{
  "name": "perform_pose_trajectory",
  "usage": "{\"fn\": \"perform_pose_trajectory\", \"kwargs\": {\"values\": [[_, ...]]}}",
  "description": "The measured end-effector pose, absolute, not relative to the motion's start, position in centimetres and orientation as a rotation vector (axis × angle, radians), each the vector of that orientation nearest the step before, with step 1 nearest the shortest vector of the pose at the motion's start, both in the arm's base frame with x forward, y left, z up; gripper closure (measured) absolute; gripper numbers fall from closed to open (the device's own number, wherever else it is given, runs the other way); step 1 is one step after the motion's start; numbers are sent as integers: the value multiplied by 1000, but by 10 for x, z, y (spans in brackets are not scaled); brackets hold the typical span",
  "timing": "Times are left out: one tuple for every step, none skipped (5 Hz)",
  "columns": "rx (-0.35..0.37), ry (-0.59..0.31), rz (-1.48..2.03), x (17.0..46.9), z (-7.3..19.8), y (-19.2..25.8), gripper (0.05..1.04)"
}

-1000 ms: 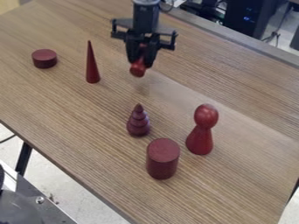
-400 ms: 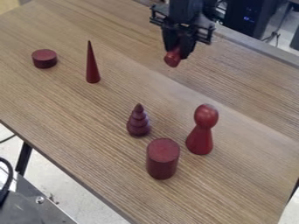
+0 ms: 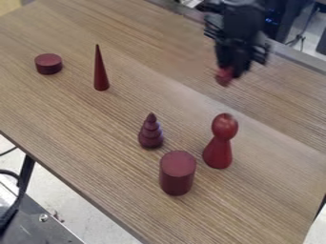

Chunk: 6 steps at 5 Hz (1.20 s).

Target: Put the tower shape on the right side of the table

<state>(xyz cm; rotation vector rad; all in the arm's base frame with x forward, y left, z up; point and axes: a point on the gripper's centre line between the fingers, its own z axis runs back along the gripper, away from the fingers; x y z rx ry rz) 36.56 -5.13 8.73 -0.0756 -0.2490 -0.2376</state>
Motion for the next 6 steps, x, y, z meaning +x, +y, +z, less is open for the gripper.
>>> {"fn": "perform_pose_trajectory", "kwargs": {"values": [[-80,-265,-286,365,83,-68,766],[-107,-242,-263,358,69,-70,766],[-113,-185,-254,354,53,-66,766],[-111,-144,-299,348,41,-65,766],[-115,-108,-301,341,33,-64,767],[-98,-99,-294,340,32,-61,768]]}}
